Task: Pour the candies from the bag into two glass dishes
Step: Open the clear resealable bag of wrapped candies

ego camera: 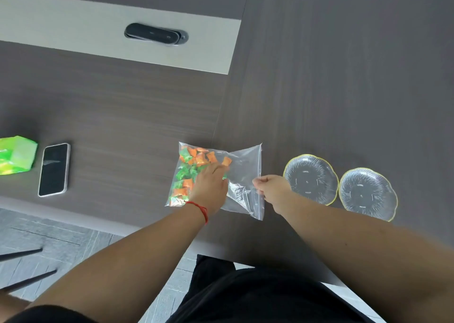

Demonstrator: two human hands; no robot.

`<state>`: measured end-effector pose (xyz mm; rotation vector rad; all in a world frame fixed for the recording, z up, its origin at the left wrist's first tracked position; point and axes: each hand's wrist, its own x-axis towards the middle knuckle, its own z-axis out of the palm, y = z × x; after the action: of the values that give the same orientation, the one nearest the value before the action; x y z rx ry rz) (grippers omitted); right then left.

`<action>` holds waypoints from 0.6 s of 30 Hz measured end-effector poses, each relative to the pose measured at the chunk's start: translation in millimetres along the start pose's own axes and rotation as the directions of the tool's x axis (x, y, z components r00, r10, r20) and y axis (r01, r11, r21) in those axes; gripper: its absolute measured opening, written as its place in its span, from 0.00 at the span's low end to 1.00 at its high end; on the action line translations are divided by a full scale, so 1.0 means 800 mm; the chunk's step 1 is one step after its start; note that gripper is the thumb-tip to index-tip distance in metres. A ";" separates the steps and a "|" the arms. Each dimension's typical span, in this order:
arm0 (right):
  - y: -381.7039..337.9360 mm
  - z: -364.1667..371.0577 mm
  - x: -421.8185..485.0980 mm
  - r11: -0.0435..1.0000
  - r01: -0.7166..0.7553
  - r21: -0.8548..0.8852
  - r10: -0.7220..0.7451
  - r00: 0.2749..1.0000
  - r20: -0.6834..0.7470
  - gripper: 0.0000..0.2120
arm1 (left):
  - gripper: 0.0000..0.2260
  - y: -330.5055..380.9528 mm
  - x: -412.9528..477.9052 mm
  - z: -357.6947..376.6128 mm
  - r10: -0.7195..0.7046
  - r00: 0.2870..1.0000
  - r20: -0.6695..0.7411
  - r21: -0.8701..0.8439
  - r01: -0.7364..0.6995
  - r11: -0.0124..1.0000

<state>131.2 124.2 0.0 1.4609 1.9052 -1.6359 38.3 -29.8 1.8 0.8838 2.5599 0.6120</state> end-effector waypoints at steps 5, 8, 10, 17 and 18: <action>-0.038 -0.009 -0.022 0.981 -0.003 0.195 -0.045 0.970 0.240 0.05 | 0.10 0.051 0.001 -0.023 -0.251 0.954 0.160 -0.467 0.298 0.833; -0.054 -0.009 -0.029 0.969 -0.017 0.248 -0.067 0.942 0.330 0.05 | 0.04 0.057 0.008 -0.033 -0.333 0.915 0.228 -0.615 0.400 0.679; -0.060 -0.011 -0.033 0.971 -0.014 0.237 -0.072 0.933 0.352 0.06 | 0.03 0.055 0.009 -0.041 -0.349 0.901 0.258 -0.663 0.428 0.615; -0.079 -0.008 -0.043 0.979 -0.021 0.205 -0.057 0.928 0.369 0.03 | 0.08 0.055 -0.003 -0.061 -0.251 0.927 0.277 -0.679 0.374 0.632; -0.080 -0.008 -0.044 0.975 -0.035 0.222 -0.052 0.925 0.375 0.03 | 0.05 0.054 -0.005 -0.062 -0.246 0.927 0.284 -0.683 0.376 0.626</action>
<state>100.7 118.8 66.4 1.0990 1.5555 -2.0193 39.0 -15.4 66.3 0.1777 1.9430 1.2572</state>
